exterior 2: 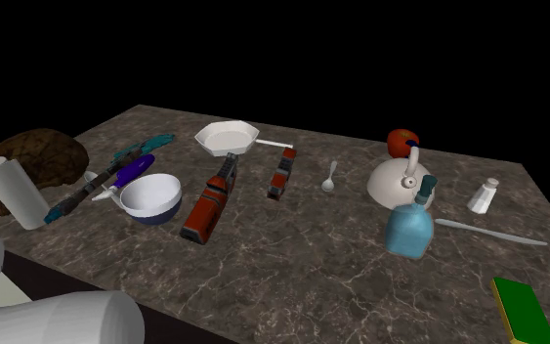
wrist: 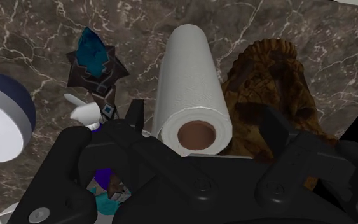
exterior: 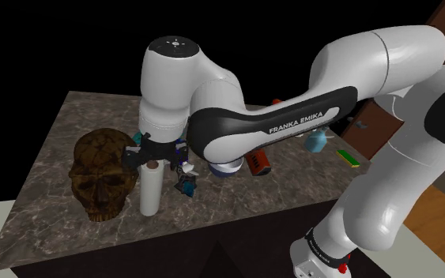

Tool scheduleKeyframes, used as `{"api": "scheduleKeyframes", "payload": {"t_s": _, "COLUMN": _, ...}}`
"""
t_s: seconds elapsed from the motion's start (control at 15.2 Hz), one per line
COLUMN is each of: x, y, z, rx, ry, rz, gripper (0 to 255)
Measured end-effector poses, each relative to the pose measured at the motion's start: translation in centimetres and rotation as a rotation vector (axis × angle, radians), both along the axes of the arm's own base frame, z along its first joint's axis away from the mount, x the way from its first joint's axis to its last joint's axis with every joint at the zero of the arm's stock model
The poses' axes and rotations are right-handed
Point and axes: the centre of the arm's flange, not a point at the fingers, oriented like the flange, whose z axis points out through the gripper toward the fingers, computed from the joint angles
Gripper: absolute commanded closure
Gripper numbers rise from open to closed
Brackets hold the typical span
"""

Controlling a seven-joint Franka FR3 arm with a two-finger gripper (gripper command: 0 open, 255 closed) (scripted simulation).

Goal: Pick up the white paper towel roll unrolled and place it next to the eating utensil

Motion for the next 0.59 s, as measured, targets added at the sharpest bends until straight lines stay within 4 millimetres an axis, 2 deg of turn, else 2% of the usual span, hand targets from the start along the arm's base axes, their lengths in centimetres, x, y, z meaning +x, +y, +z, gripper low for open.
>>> {"api": "scheduleKeyframes", "payload": {"t_s": 0.2, "x": -0.6, "y": 0.2, "z": 2.8, "rx": 0.0, "ry": -0.001, "rz": 0.0, "gripper": 0}}
{"api": "scheduleKeyframes", "payload": {"t_s": 0.59, "x": -0.8, "y": 0.2, "z": 3.5, "rx": 0.0, "ry": 0.0, "rz": 0.0, "gripper": 0}}
